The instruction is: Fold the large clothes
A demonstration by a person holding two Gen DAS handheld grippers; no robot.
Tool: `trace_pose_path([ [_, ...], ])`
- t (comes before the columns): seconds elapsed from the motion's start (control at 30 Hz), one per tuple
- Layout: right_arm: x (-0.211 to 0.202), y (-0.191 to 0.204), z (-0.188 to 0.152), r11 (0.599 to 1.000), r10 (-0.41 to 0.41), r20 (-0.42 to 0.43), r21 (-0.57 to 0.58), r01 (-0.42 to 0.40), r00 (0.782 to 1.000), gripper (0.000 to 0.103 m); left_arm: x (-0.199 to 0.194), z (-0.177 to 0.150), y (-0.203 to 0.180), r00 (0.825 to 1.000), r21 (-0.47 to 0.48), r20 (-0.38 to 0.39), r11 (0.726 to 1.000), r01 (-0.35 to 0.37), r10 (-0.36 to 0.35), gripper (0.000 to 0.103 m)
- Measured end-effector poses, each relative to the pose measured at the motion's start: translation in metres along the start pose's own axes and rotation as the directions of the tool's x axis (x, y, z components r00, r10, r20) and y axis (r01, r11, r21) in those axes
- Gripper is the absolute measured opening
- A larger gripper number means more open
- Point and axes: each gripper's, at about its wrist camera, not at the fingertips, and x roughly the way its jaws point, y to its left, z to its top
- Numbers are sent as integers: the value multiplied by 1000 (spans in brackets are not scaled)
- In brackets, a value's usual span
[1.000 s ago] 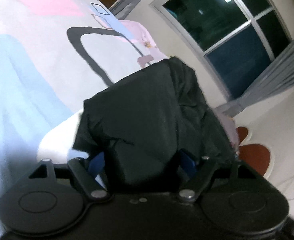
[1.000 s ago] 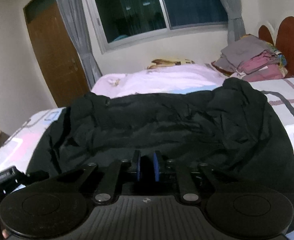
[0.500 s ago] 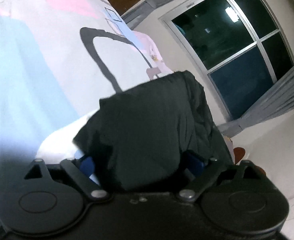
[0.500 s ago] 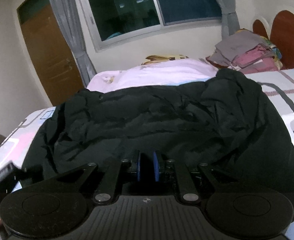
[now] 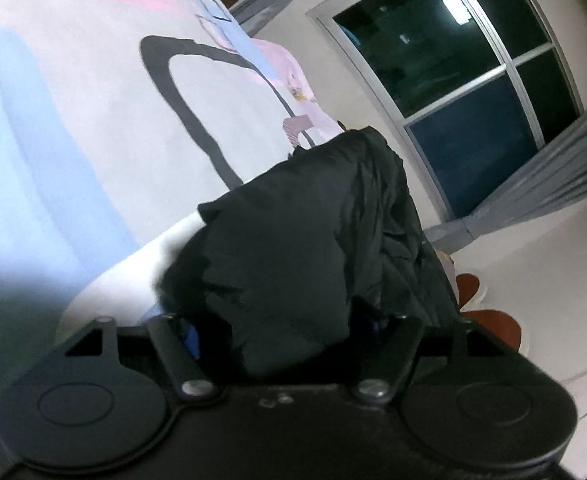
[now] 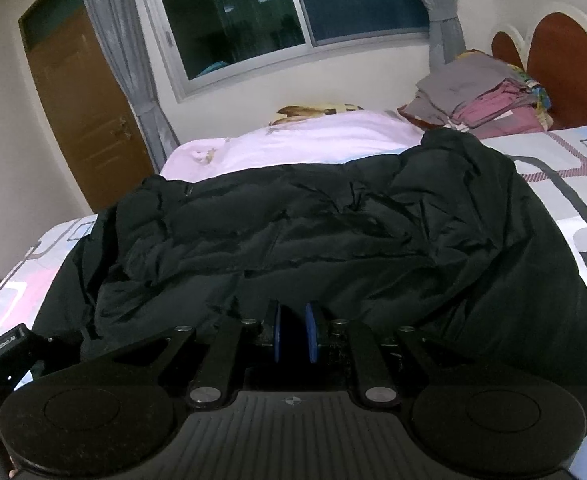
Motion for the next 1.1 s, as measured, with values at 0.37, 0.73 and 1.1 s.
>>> trace_pose_path([
  [0.37, 31, 16, -2, 999, 5, -59, -47, -8, 998, 13, -9, -6, -1, 1000, 18, 30, 1000, -4, 4, 68],
  [0.73, 33, 18, -5, 999, -5, -75, -37, 3, 997, 13, -34, -4, -30, 994, 166, 76, 984, 65, -78, 23],
  [1.1, 42, 7, -17, 1000, 0, -76, 31, 2, 997, 13, -55, -28, -117, 988, 503, 74, 861, 78, -133, 22],
])
